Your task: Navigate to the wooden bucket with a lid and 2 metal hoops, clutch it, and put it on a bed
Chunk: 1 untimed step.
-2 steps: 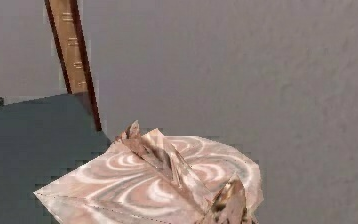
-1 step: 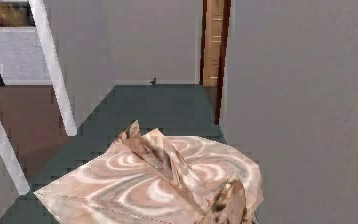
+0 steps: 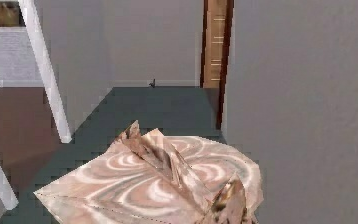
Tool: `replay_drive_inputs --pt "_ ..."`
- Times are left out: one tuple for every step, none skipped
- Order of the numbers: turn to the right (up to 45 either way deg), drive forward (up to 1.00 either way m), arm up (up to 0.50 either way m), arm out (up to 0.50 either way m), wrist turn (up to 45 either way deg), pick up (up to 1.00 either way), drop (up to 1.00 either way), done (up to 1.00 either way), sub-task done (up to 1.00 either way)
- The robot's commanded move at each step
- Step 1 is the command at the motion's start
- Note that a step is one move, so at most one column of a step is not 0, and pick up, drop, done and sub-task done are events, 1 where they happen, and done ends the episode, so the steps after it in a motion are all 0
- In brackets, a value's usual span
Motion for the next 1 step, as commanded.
replay_drive_inputs --pt "0.0 0.60 0.00 0.00 0.0 0.00 0.00 0.00 0.00"
